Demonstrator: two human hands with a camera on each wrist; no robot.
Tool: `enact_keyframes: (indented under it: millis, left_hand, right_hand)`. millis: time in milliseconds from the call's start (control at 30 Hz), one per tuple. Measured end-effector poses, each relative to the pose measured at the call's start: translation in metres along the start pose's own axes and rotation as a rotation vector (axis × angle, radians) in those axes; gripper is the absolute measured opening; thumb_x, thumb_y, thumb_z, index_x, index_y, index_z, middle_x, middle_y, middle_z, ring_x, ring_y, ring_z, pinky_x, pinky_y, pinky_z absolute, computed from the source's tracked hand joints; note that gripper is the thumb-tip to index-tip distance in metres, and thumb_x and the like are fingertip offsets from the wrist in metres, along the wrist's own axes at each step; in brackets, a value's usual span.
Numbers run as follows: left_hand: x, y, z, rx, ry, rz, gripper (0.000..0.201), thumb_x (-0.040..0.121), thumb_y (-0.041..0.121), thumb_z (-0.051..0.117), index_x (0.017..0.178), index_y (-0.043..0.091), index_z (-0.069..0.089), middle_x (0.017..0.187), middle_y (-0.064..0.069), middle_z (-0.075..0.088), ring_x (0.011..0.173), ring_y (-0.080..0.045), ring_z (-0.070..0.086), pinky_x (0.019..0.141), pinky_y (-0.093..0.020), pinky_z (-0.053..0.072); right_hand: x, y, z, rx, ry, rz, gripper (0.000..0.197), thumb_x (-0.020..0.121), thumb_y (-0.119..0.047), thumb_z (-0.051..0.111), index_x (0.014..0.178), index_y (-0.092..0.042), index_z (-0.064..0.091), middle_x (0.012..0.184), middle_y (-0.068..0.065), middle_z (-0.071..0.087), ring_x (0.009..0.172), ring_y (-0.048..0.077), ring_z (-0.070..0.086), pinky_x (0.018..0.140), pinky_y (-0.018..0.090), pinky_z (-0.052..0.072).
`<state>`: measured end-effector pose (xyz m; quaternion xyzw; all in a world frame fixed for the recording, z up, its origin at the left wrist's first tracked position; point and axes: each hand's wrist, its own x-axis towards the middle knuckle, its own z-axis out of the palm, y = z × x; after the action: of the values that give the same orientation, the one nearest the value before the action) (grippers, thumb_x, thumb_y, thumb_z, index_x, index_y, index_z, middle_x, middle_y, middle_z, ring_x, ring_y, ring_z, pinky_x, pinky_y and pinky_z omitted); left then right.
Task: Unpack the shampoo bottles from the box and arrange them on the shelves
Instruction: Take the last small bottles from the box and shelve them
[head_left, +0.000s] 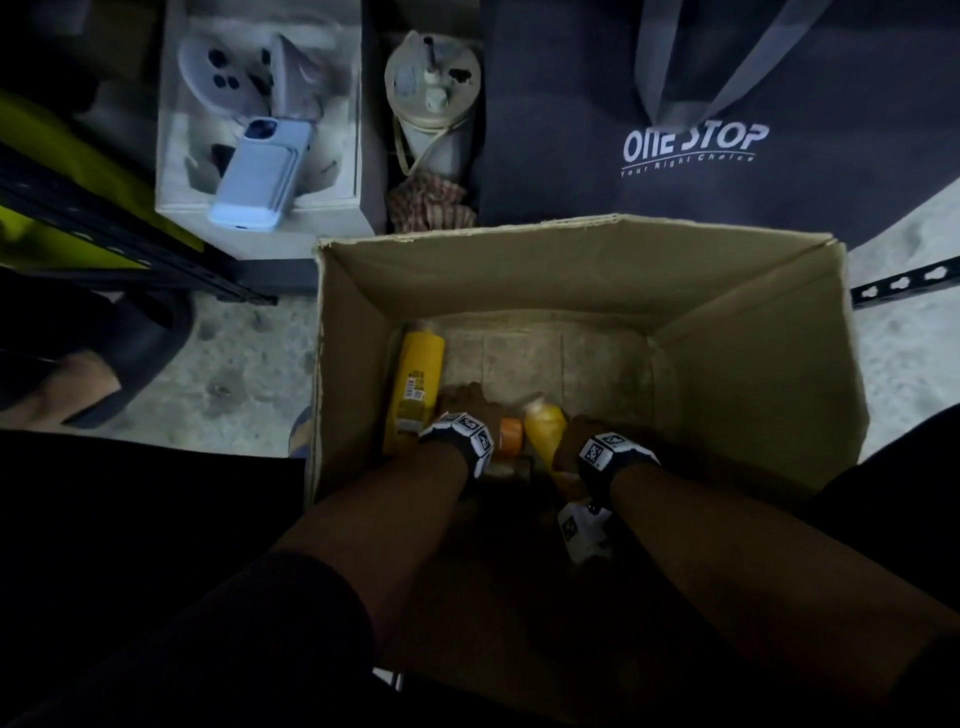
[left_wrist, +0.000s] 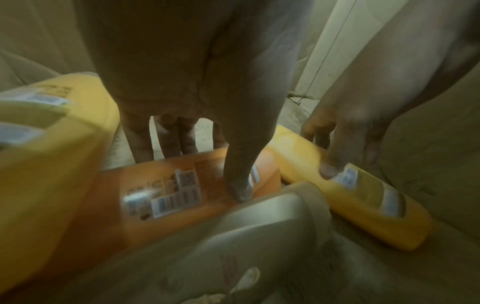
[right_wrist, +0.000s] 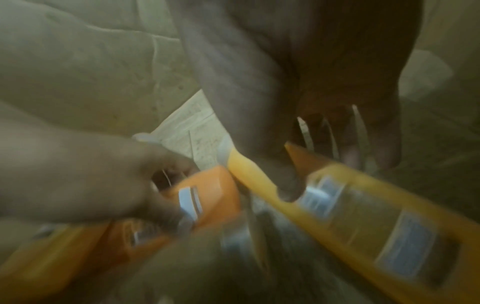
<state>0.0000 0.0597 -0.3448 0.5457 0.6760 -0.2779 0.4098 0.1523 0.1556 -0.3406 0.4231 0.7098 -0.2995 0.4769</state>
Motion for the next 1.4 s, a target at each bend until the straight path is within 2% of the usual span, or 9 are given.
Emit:
enact_keyframes:
  millis: [167, 300, 433, 600, 700, 800, 967, 1133, 1400]
  left_hand:
    - [0.001, -0.001, 0.004, -0.083, 0.042, 0.037, 0.063, 0.106, 0.019, 0.055, 0.157, 0.0, 0.024, 0.163, -0.028, 0.022, 0.149, -0.046, 0.026, 0.12, -0.051, 0.03]
    - [-0.007, -0.006, -0.003, -0.245, 0.086, 0.04, 0.073, 0.099, 0.02, 0.067, 0.155, 0.0, 0.024, 0.153, -0.021, 0.042, 0.137, -0.039, 0.047, 0.107, -0.043, 0.043]
    - [-0.022, -0.014, -0.015, -0.319, 0.15, 0.036, 0.083, 0.094, 0.027, 0.073, 0.156, 0.001, 0.024, 0.147, -0.02, 0.049, 0.131, -0.039, 0.054, 0.102, -0.045, 0.049]
    - [-0.044, -0.018, -0.032, -0.473, 0.157, 0.071, 0.068, 0.088, 0.028, 0.079, 0.142, 0.012, 0.042, 0.135, -0.018, 0.059, 0.117, -0.037, 0.061, 0.094, -0.044, 0.052]
    - [-0.055, -0.021, -0.044, -0.518, 0.257, 0.092, 0.068, 0.087, 0.029, 0.079, 0.145, 0.018, 0.046, 0.14, -0.012, 0.059, 0.123, -0.034, 0.059, 0.096, -0.038, 0.048]
    - [-0.067, -0.023, -0.055, -0.547, 0.36, 0.029, 0.061, 0.082, 0.032, 0.08, 0.135, 0.022, 0.052, 0.133, -0.01, 0.063, 0.117, -0.033, 0.062, 0.087, -0.034, 0.049]
    - [-0.082, -0.016, -0.058, -0.532, 0.466, -0.07, 0.067, 0.082, 0.032, 0.082, 0.137, 0.018, 0.047, 0.127, -0.015, 0.065, 0.111, -0.036, 0.065, 0.078, -0.032, 0.047]
    - [-0.09, -0.009, -0.05, -0.512, 0.474, -0.088, 0.062, 0.089, 0.031, 0.077, 0.139, 0.016, 0.043, 0.13, -0.017, 0.062, 0.114, -0.038, 0.064, 0.086, -0.038, 0.052]
    - [-0.092, -0.005, -0.054, -0.507, 0.424, -0.072, 0.065, 0.09, 0.029, 0.076, 0.145, 0.021, 0.042, 0.135, -0.018, 0.058, 0.115, -0.039, 0.062, 0.088, -0.039, 0.052]
  right_hand:
    - [0.001, -0.004, -0.007, 0.122, -0.02, -0.013, 0.04, 0.093, -0.032, 0.065, 0.12, -0.004, 0.066, 0.12, 0.02, 0.066, 0.095, 0.033, 0.066, 0.074, 0.036, 0.049]
    - [0.001, -0.005, -0.009, 0.234, 0.018, 0.0, 0.045, 0.1, -0.033, 0.06, 0.132, -0.002, 0.059, 0.135, 0.022, 0.06, 0.115, 0.037, 0.062, 0.089, 0.043, 0.054]
    - [-0.005, -0.009, -0.015, 0.403, 0.124, -0.001, 0.078, 0.107, -0.037, 0.053, 0.161, 0.001, 0.011, 0.166, 0.022, 0.021, 0.148, 0.038, 0.034, 0.114, 0.043, 0.038]
    - [-0.032, -0.02, -0.039, 0.524, 0.119, -0.069, 0.086, 0.105, -0.044, 0.053, 0.161, 0.001, 0.007, 0.165, 0.022, 0.024, 0.144, 0.04, 0.039, 0.101, 0.041, 0.041]
    - [-0.047, -0.018, -0.043, 0.492, 0.116, -0.08, 0.078, 0.107, -0.051, 0.042, 0.16, -0.001, 0.018, 0.163, 0.021, 0.031, 0.141, 0.039, 0.044, 0.102, 0.04, 0.043]
    - [-0.063, -0.014, -0.046, 0.448, 0.074, -0.183, 0.069, 0.104, -0.049, 0.05, 0.155, -0.005, 0.036, 0.156, 0.02, 0.045, 0.134, 0.037, 0.052, 0.104, 0.036, 0.046]
    - [-0.087, -0.007, -0.057, 0.381, 0.168, -0.247, 0.084, 0.089, -0.045, 0.07, 0.16, -0.024, 0.03, 0.165, 0.004, 0.03, 0.142, 0.031, 0.042, 0.094, 0.03, 0.046]
    - [-0.102, -0.008, -0.064, 0.324, 0.396, -0.23, 0.067, 0.082, -0.032, 0.079, 0.141, -0.014, 0.05, 0.141, 0.013, 0.056, 0.124, 0.032, 0.058, 0.098, 0.041, 0.054]
    - [-0.103, -0.014, -0.052, 0.159, 0.523, -0.244, 0.055, 0.095, -0.034, 0.065, 0.143, -0.013, 0.047, 0.143, 0.017, 0.05, 0.127, 0.038, 0.054, 0.103, 0.042, 0.048]
